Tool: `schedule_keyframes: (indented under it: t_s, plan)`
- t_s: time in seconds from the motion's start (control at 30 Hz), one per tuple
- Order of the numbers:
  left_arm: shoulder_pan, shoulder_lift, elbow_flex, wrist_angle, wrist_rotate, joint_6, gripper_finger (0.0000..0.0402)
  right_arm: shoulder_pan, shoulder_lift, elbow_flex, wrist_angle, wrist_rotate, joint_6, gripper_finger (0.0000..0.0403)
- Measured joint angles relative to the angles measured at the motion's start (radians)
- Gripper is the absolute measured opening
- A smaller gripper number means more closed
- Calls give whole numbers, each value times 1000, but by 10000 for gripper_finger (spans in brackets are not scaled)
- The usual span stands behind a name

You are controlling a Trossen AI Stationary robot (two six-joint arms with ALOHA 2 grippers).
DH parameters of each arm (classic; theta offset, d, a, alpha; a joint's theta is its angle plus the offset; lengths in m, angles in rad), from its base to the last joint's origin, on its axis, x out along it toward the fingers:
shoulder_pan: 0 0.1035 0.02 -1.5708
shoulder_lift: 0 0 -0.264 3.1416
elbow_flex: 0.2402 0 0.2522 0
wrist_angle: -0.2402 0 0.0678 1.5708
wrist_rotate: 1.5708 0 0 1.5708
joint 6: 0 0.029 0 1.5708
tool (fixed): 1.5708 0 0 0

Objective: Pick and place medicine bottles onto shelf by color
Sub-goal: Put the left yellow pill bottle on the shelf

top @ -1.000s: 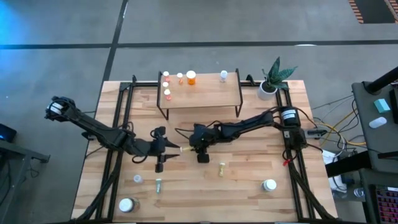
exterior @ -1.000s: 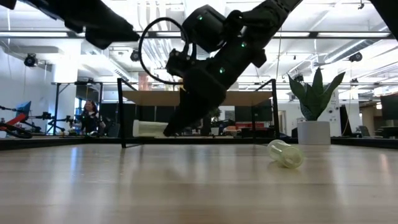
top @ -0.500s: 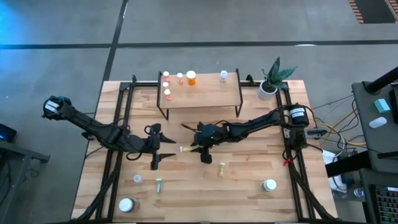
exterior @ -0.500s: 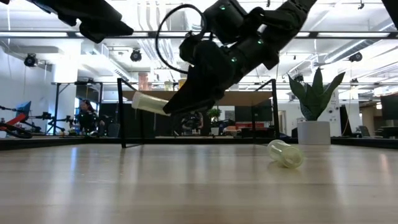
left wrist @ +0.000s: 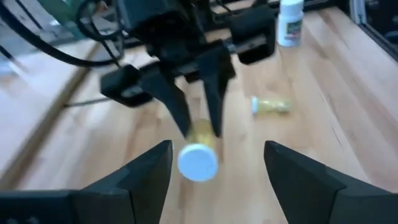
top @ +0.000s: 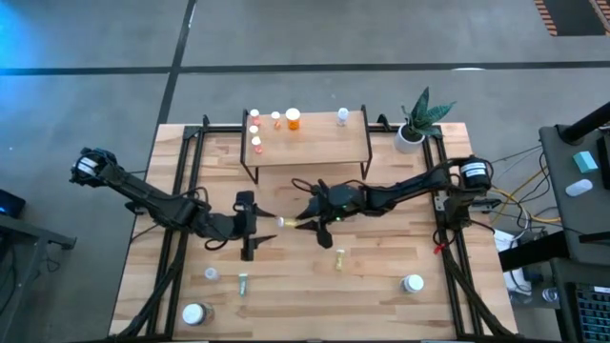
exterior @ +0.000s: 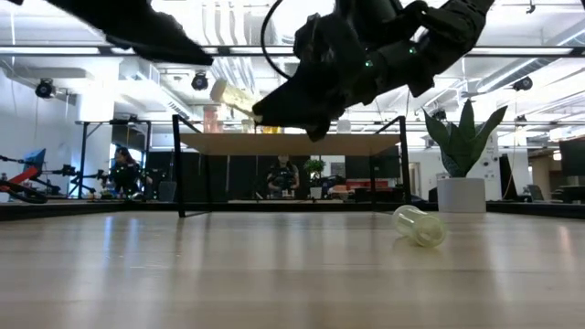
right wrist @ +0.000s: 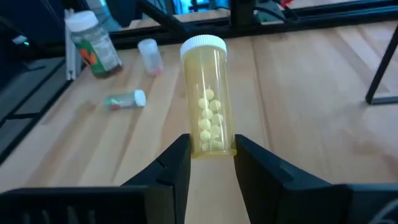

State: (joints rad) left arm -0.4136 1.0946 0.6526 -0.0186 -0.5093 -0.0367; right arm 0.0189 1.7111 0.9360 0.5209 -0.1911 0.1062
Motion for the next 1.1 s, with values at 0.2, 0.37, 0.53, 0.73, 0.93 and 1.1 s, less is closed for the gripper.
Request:
schedule_keyframes:
  t_s: [0.2,0.37,0.53,0.73,0.93,1.1]
  plan:
    - [3,2,25,5,-25,51,238,2,-14,-8,18,-1,6,105]
    - [4,3,21,11,-25,51,238,2,-15,-8,19,-1,6,106]
    - [4,17,18,12,-23,55,238,3,-15,-8,39,-27,14,105]
    - [4,71,55,9,-12,182,238,3,-19,-8,48,-57,34,107]
    - [9,103,170,-81,22,286,238,3,-19,-7,56,-86,54,106]
    - [13,142,279,-301,37,288,238,3,-20,-7,90,-153,71,105]
